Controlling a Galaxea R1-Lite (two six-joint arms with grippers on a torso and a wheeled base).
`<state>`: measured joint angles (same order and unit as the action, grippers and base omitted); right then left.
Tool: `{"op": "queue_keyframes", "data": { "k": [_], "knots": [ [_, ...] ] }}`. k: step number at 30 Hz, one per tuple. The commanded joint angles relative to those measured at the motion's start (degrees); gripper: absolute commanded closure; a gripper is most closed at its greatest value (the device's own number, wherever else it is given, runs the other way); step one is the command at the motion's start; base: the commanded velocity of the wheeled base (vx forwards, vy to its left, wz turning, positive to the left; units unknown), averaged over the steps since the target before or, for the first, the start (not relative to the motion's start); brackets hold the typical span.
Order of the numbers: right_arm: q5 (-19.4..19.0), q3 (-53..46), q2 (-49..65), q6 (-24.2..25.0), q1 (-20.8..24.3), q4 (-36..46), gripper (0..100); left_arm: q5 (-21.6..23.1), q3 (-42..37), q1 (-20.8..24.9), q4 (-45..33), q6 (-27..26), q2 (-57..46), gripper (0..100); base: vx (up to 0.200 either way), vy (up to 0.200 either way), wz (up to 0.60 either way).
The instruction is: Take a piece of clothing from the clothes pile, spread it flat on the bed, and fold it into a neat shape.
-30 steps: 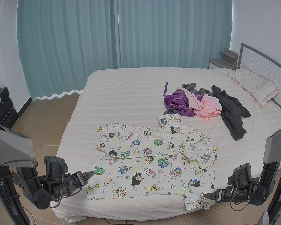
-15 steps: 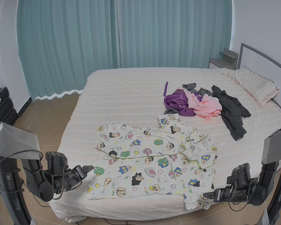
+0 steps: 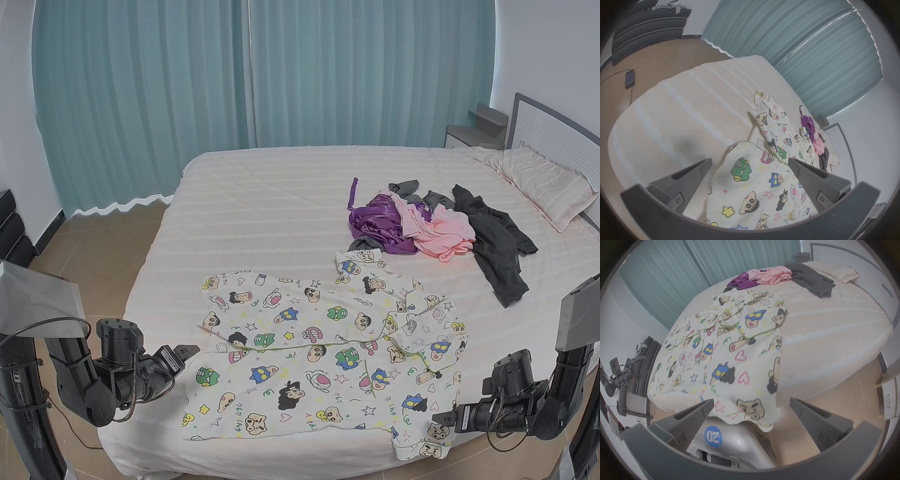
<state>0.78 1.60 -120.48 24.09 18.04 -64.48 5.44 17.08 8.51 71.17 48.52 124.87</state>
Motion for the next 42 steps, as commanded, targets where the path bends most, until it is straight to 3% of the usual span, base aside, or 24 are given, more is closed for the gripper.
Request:
{"op": "queue_keyframes", "data": {
  "k": [1,7,16,33,38,39,42],
  "knots": [
    [0.0,0.1,-0.5,0.0,0.1,-0.1,0,0.0,0.0,0.1,0.0,-0.1,0.1,0,0.200,0.000,0.00],
    [0.0,0.0,-0.5,0.0,0.2,-0.3,0,0.5,1.0,0.2,0.1,-0.5,2.7,0,0.033,0.000,0.00],
    [0.0,-0.1,-0.5,0.0,0.2,-0.3,0,2.4,-0.2,0.0,4.7,-12.5,9.3,0,0.000,0.000,0.00],
    [0.0,-0.1,-0.8,0.0,0.3,-0.3,0,2.2,-2.5,2.5,9.3,-13.5,11.8,0,0.000,0.000,0.00],
    [0.1,-0.3,-0.7,0.1,1.1,-0.3,0,1.9,-3.1,2.7,13.1,-16.6,14.3,0,0.000,0.000,0.00],
    [0.1,-0.3,-0.7,0.1,1.1,-0.3,0,1.8,-3.0,2.7,13.2,-16.5,14.3,100,0.000,0.000,0.00],
    [0.1,-0.3,-0.7,0.1,1.0,-0.3,0,1.4,-3.1,2.3,13.2,-16.5,14.3,100,0.000,0.000,0.00]
  ]
}}
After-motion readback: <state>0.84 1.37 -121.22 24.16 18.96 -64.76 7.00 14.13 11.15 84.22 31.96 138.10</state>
